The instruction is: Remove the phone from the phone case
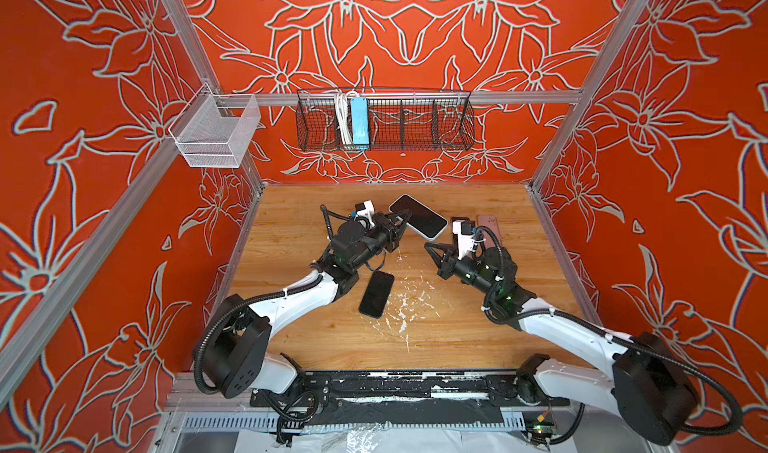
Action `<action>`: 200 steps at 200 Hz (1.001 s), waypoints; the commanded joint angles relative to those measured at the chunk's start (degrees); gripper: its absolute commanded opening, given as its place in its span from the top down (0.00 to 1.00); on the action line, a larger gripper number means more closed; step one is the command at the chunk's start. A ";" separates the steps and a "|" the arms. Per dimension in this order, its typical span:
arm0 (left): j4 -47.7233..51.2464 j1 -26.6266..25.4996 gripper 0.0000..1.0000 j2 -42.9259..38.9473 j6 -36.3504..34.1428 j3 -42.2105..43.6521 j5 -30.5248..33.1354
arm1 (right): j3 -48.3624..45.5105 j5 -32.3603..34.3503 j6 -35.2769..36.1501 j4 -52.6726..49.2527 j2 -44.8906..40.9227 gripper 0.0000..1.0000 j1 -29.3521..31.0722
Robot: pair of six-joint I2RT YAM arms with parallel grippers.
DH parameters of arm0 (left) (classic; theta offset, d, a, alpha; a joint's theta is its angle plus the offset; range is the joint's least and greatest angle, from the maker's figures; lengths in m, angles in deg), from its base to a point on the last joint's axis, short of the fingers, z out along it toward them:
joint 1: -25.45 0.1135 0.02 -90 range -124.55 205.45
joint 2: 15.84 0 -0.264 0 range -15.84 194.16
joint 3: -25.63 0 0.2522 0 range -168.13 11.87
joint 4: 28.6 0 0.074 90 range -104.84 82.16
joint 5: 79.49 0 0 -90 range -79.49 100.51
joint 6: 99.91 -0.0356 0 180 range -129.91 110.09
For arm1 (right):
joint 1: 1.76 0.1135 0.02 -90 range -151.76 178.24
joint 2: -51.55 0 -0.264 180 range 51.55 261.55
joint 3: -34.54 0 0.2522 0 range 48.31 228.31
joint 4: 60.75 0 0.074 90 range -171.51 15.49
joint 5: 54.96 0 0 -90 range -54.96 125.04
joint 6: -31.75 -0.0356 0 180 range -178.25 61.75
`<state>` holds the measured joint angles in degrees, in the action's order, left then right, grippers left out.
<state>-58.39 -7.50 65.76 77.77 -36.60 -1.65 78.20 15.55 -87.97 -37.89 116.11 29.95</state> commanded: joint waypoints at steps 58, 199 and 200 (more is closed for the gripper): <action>-2.57 1.02 1.00 -1.82 -8.39 -3.46 -1.80 | 3.36 -19.40 -14.31 5.92 -2.45 0.53 -1.36; -5.22 1.27 1.00 -0.85 -6.86 -2.69 -2.69 | 5.18 -12.60 -21.02 11.19 -0.75 0.74 -1.37; -5.27 1.25 1.00 -0.84 -6.84 -2.69 -2.69 | 5.18 -12.55 -21.01 11.23 -0.70 0.74 -1.38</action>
<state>-58.37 -6.43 65.76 70.82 -38.20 -3.70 81.28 1.76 -107.95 -30.42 115.15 28.70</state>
